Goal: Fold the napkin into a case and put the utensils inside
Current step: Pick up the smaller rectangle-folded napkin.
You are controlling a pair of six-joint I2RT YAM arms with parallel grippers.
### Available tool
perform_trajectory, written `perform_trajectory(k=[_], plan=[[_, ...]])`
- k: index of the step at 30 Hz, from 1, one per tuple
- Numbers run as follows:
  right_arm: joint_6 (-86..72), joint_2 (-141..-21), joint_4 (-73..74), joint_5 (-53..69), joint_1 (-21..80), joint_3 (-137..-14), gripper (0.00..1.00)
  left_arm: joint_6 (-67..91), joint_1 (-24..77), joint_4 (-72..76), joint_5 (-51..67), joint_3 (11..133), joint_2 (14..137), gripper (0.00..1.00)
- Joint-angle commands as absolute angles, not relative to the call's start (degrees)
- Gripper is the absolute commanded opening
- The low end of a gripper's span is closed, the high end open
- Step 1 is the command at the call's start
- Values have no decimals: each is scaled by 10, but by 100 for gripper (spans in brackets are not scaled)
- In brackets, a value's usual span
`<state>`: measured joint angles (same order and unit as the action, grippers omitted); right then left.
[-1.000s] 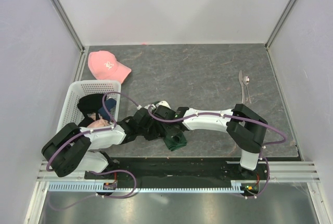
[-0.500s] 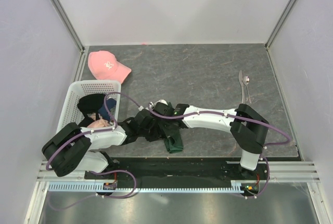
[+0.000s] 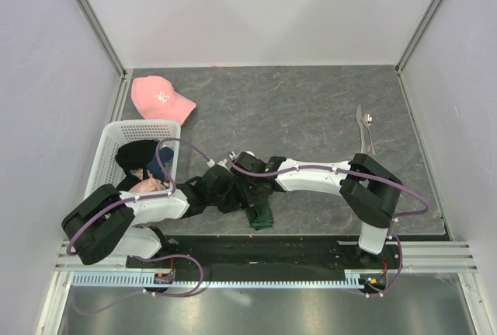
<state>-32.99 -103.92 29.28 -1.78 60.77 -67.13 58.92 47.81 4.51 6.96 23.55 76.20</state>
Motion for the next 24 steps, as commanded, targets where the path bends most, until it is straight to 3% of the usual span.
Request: perform_trajectory(k=[1, 7, 10, 13, 18, 24], plan=[[-327, -1034, 256, -5, 607, -648, 0, 592, 483, 19, 38, 236, 745, 7], [-311, -1027, 255, -2, 601, -644, 0, 569, 479, -23, 25, 254, 724, 16], [-311, -1025, 252, -1, 594, -641, 8, 545, 456, -73, 18, 279, 675, 26], [-313, -1017, 243, -2, 588, -629, 16, 520, 403, -118, 27, 303, 622, 27], [-318, -1006, 228, 19, 584, -617, 20, 488, 322, -86, 75, 346, 671, 24], [-323, -998, 209, 28, 581, -604, 24, 478, 315, -15, 126, 395, 787, 16]])
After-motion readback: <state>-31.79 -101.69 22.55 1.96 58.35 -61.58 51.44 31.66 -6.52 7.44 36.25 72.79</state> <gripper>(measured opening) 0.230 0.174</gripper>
